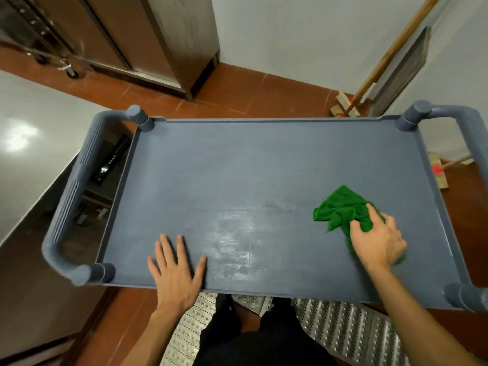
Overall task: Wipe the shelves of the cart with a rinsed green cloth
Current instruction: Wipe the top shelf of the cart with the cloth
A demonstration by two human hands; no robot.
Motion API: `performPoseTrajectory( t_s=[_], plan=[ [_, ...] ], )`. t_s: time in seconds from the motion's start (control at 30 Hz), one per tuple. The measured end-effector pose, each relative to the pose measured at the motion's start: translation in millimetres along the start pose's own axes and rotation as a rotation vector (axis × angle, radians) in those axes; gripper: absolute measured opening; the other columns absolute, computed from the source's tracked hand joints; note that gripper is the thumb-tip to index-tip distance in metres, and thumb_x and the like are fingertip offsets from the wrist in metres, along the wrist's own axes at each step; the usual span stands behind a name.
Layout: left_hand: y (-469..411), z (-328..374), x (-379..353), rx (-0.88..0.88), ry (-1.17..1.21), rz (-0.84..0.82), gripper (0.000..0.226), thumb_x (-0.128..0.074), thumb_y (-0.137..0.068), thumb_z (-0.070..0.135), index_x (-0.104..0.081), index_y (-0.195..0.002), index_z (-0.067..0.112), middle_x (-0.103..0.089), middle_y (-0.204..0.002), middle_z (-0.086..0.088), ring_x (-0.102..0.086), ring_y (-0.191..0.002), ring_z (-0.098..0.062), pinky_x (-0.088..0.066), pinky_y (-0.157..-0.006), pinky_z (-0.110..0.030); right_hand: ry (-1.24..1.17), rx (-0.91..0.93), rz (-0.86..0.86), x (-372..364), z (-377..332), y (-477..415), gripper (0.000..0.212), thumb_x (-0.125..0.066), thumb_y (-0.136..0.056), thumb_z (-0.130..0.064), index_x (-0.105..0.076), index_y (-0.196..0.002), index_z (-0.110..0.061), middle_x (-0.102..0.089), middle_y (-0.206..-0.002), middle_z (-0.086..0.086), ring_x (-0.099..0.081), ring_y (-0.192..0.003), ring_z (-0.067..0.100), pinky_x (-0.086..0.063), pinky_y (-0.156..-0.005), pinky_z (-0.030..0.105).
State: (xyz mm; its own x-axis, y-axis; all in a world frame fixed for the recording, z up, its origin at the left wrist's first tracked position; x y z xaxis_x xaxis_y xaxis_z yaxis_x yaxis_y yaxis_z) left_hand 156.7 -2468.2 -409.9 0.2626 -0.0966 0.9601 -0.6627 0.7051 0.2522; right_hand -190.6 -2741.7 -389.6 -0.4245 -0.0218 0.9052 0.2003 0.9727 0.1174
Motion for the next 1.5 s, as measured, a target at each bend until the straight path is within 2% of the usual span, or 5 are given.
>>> performPoseTrajectory(
  t_s=[0.4,0.7,1.13,1.3,1.5],
  plan=[
    [-9,-10,-8,-0.089,0.025,-0.068,0.089,-0.01,-0.098,0.075,0.0,-0.163,0.015,0.011,-0.169,-0.017,0.015,-0.156,-0.034,-0.002,-0.125,-0.059,-0.012,0.136,-0.039,-61,-115,57,0.064,-0.051,-0.074,-0.049,-0.064,-0.133,-0.029,-0.057,-0.133,0.01,-0.056,-0.107,0.045,-0.043,-0.093,0.05],
    [-18,-17,-2,-0.126,0.135,-0.052,0.088,-0.028,-0.098,0.068,-0.027,-0.159,0.005,-0.022,-0.167,-0.019,-0.02,-0.154,-0.04,-0.014,-0.12,-0.059,0.039,0.471,-0.322,-142,-263,171,0.055,-0.063,-0.082,-0.043,-0.059,-0.138,-0.038,-0.055,-0.14,0.0,-0.051,-0.114,0.034,-0.038,-0.093,0.041],
    [-54,-49,64,0.269,1.209,-0.148,0.06,-0.05,-0.102,0.045,-0.033,-0.157,0.028,-0.054,-0.132,0.016,-0.05,-0.125,-0.008,-0.039,-0.106,-0.028,-0.359,0.273,-0.632,-143,-286,217,0.034,-0.064,-0.08,-0.034,-0.074,-0.112,-0.04,-0.075,-0.11,-0.008,-0.068,-0.103,0.018,-0.051,-0.096,0.033],
    [-64,-51,79,0.541,1.772,-0.487,0.059,-0.048,-0.093,0.067,-0.065,-0.13,0.024,-0.067,-0.132,-0.005,-0.065,-0.116,-0.022,-0.058,-0.078,-0.036,-0.875,-0.064,-0.688,-118,-290,230,0.034,-0.056,-0.059,-0.02,-0.08,-0.083,-0.025,-0.078,-0.094,-0.002,-0.069,-0.096,0.021,-0.053,-0.091,0.035],
    [-48,-30,115,0.436,2.199,-0.701,0.061,-0.049,-0.095,0.062,-0.074,-0.11,0.009,-0.073,-0.111,-0.019,-0.072,-0.099,-0.032,-0.059,-0.084,-0.042,-1.299,-0.102,-0.977,-76,-309,260,0.034,-0.047,-0.059,-0.011,-0.071,-0.083,-0.003,-0.063,-0.09,0.02,-0.057,-0.086,0.033,-0.046,-0.083,0.04]
  ],
)
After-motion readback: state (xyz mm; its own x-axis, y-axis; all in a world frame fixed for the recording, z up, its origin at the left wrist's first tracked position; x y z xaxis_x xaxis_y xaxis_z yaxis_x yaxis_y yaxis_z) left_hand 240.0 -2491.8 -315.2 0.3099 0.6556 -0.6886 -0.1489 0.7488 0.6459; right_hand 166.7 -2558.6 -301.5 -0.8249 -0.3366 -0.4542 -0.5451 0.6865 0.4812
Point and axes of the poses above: each hand's wrist, its own y-axis away from the middle knuckle, its own x-axis out of the back of the hand, z = x × y, the point moved 2 cm from there along -y, towards the middle knuckle
